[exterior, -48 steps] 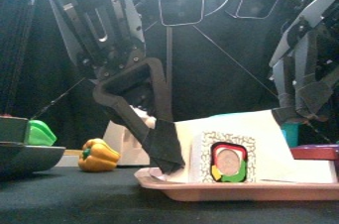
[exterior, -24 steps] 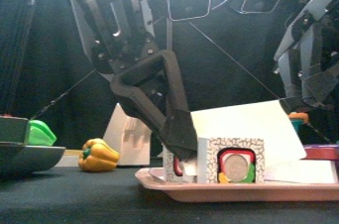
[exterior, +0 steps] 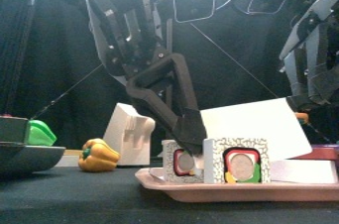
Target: Cut sushi piece
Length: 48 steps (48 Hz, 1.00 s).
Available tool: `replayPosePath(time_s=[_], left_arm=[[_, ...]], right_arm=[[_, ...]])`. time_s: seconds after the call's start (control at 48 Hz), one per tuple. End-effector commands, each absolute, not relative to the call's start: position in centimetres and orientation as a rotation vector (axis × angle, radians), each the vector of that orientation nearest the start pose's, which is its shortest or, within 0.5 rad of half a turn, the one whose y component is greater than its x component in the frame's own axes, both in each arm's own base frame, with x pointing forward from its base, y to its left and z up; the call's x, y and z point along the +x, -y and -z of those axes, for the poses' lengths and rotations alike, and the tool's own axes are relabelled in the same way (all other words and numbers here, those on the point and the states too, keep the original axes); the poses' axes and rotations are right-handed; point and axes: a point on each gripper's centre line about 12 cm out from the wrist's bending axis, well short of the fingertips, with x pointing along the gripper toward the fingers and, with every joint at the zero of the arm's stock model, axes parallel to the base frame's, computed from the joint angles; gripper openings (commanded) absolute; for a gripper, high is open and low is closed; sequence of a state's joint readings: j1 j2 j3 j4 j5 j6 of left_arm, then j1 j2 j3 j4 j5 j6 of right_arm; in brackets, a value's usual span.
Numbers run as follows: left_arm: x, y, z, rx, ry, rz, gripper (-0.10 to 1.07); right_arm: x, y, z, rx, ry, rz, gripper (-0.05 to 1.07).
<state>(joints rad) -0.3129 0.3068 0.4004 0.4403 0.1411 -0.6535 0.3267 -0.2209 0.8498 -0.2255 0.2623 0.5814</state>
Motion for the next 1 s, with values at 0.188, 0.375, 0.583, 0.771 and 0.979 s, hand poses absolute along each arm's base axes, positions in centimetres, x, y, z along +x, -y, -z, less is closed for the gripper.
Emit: replayPosePath(time_s=[0.188, 0.375, 0.583, 0.771, 0.979], left_arm=[[44.9, 13.6, -13.1, -0.056, -0.772, 0.167, 0.30], [45.1, 14.0, -15.4, -0.052, -0.722, 0.181, 0.30], [44.9, 14.4, -17.8, -0.025, -0.667, 0.204, 0.30], [44.9, 14.2, -17.9, -0.015, -0.666, 0.203, 0.30], [44.9, 14.0, -17.8, -0.016, -0.667, 0.199, 0.31]], right_arm=[[29.8, -9.0, -17.6, 0.186, -0.864, -0.088, 0.50], [29.8, -9.2, -18.9, 0.193, -0.826, -0.102, 0.50], [29.5, -9.1, -21.1, 0.203, -0.758, -0.119, 0.50], [29.3, -9.0, -21.5, 0.195, -0.735, -0.127, 0.50], [29.3, -8.9, -21.3, 0.181, -0.738, -0.125, 0.50]])
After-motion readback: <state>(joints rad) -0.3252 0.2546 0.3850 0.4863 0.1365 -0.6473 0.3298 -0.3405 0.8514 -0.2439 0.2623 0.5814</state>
